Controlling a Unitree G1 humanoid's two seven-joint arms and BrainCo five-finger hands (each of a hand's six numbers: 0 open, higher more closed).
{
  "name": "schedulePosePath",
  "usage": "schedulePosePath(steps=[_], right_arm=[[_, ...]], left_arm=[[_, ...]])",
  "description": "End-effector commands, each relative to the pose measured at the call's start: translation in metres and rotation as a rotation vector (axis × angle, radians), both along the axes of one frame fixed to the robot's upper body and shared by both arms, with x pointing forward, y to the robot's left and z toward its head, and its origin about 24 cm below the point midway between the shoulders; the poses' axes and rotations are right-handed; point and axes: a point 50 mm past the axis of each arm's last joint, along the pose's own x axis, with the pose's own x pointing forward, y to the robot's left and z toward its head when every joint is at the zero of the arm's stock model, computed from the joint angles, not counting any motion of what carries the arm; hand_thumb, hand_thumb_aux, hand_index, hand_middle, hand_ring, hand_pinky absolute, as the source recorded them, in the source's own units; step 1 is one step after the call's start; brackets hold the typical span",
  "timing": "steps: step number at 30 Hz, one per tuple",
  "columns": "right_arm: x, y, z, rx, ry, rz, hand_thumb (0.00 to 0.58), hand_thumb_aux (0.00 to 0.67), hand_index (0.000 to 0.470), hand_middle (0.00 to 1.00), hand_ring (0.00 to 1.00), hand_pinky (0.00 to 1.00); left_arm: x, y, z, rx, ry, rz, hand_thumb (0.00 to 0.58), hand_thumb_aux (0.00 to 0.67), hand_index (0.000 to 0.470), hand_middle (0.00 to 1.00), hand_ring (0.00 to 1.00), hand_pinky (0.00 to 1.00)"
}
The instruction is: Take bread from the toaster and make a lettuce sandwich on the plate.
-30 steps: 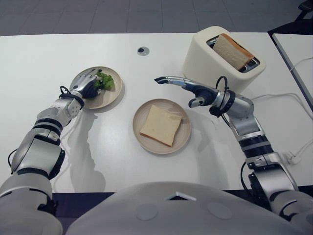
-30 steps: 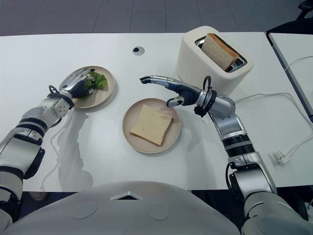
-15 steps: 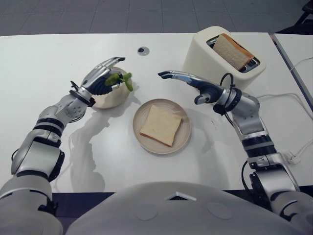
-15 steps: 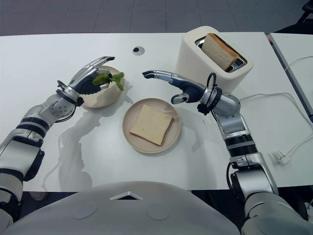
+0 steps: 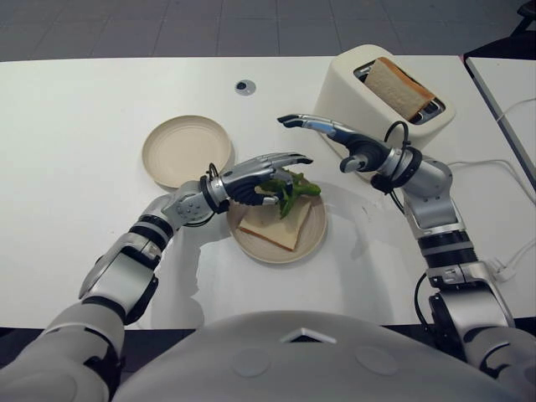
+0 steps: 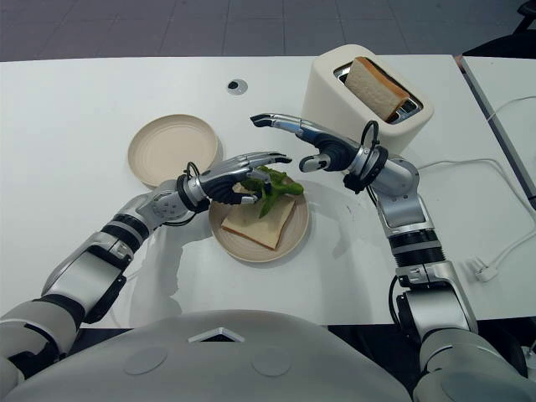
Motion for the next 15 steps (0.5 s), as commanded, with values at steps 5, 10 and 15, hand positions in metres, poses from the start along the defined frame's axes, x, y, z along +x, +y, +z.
schedulePosePath(steps=[5,10,15], right_arm=[[0.002,-0.002,0.003,0.002,-0.002,-0.005,0.0,0.0,0.0,0.0,0.0,0.0],[0.002,-0.002,0.003,0.002,0.0,-0.003,0.0,0.0,0.0,0.0,0.0,0.0],[0.002,-0.003,0.002,0.001,0.0,-0.004,0.0,0.0,0.0,0.0,0.0,0.0]], left_arm=[[0.001,0.015,-0.009,0.084,0.066,0.016,0.58,0.67,0.47,0.0,0.0,0.0],[0.001,0.013,-0.001,0.018,0.053,0.008,0.58,0.67,0.47,0.0,0.0,0.0],[0.01,0.022,-0.003,0.053,0.065,0.074,0.58,0.67,0.47,0.0,0.0,0.0]])
